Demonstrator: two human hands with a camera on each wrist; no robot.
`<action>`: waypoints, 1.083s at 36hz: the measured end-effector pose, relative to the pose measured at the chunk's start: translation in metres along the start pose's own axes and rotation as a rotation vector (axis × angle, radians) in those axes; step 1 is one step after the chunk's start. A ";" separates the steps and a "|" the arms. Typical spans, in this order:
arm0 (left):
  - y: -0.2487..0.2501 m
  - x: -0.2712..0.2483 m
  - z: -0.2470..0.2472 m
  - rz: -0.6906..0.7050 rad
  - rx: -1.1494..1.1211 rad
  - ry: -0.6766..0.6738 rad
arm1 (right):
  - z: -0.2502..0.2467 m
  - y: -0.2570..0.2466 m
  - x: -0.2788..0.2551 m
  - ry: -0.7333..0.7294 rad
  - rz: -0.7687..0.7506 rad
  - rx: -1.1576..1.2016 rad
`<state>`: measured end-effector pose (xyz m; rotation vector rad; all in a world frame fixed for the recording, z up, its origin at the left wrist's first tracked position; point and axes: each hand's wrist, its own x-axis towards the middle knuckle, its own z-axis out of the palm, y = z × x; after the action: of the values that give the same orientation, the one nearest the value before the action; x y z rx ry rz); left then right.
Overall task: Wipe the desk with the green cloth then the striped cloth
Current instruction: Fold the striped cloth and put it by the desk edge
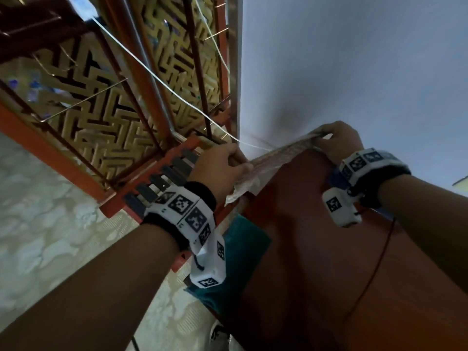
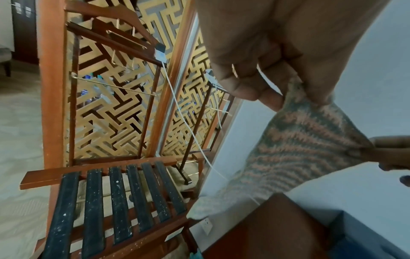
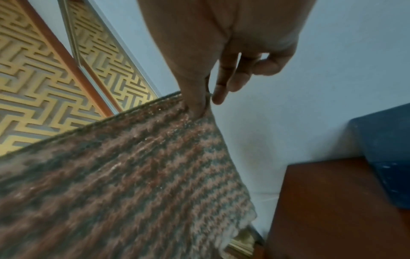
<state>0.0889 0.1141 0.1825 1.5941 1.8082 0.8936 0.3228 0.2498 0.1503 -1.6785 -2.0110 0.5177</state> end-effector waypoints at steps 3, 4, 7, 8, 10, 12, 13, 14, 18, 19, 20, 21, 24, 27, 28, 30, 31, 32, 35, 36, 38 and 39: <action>-0.012 0.006 0.024 -0.018 0.002 -0.079 | 0.011 0.019 0.005 -0.038 0.044 -0.018; -0.017 0.007 0.034 -0.033 -0.001 -0.108 | 0.015 0.028 0.005 -0.057 0.059 -0.026; -0.034 0.008 0.069 -0.099 -0.005 -0.216 | 0.031 0.059 0.002 -0.117 0.109 -0.062; -0.039 0.006 0.081 -0.124 -0.004 -0.264 | 0.037 0.071 0.000 -0.135 0.146 -0.082; -0.048 0.005 0.104 -0.169 -0.005 -0.361 | 0.050 0.093 -0.005 -0.162 0.216 -0.124; -0.054 0.003 0.122 -0.189 -0.004 -0.430 | 0.058 0.109 -0.010 -0.177 0.266 -0.168; -0.056 0.003 0.129 -0.192 -0.004 -0.453 | 0.060 0.114 -0.013 -0.184 0.289 -0.184; -0.057 0.002 0.136 -0.194 -0.010 -0.469 | 0.062 0.118 -0.015 -0.193 0.315 -0.196; -0.060 -0.005 0.152 -0.215 -0.108 -0.535 | 0.065 0.126 -0.019 -0.164 0.383 -0.198; -0.060 -0.007 0.154 -0.231 -0.149 -0.563 | 0.066 0.126 -0.019 -0.146 0.396 -0.192; -0.059 -0.009 0.155 -0.254 -0.205 -0.596 | 0.066 0.126 -0.020 -0.129 0.408 -0.186; -0.057 -0.011 0.155 -0.273 -0.270 -0.628 | 0.067 0.126 -0.021 -0.109 0.408 -0.178; -0.051 -0.012 0.156 -0.259 -0.363 -0.726 | 0.070 0.124 -0.020 -0.018 0.423 -0.123; -0.042 -0.010 0.156 -0.226 -0.403 -0.785 | 0.073 0.120 -0.016 0.067 0.475 -0.050; -0.039 -0.009 0.156 -0.229 -0.422 -0.796 | 0.075 0.119 -0.015 0.070 0.499 -0.037; -0.036 -0.006 0.156 -0.206 -0.406 -0.815 | 0.080 0.114 -0.013 0.058 0.540 -0.031; -0.037 -0.004 0.156 -0.182 -0.355 -0.808 | 0.083 0.111 -0.011 0.053 0.553 -0.024; -0.039 -0.001 0.155 -0.149 -0.289 -0.782 | 0.087 0.108 -0.010 0.053 0.558 -0.002; -0.054 0.015 0.149 -0.093 -0.114 -0.633 | 0.099 0.099 -0.003 0.030 0.554 0.076; -0.060 0.021 0.147 -0.104 -0.070 -0.579 | 0.102 0.096 0.000 0.012 0.552 0.103; -0.074 0.034 0.143 -0.111 0.037 -0.509 | 0.107 0.090 0.001 -0.035 0.568 0.171; -0.080 0.040 0.142 -0.105 0.110 -0.499 | 0.108 0.088 0.000 -0.068 0.589 0.203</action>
<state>0.1447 0.1646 0.0321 1.5959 1.5810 0.3107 0.3317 0.2672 0.0125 -2.1313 -1.4190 0.9500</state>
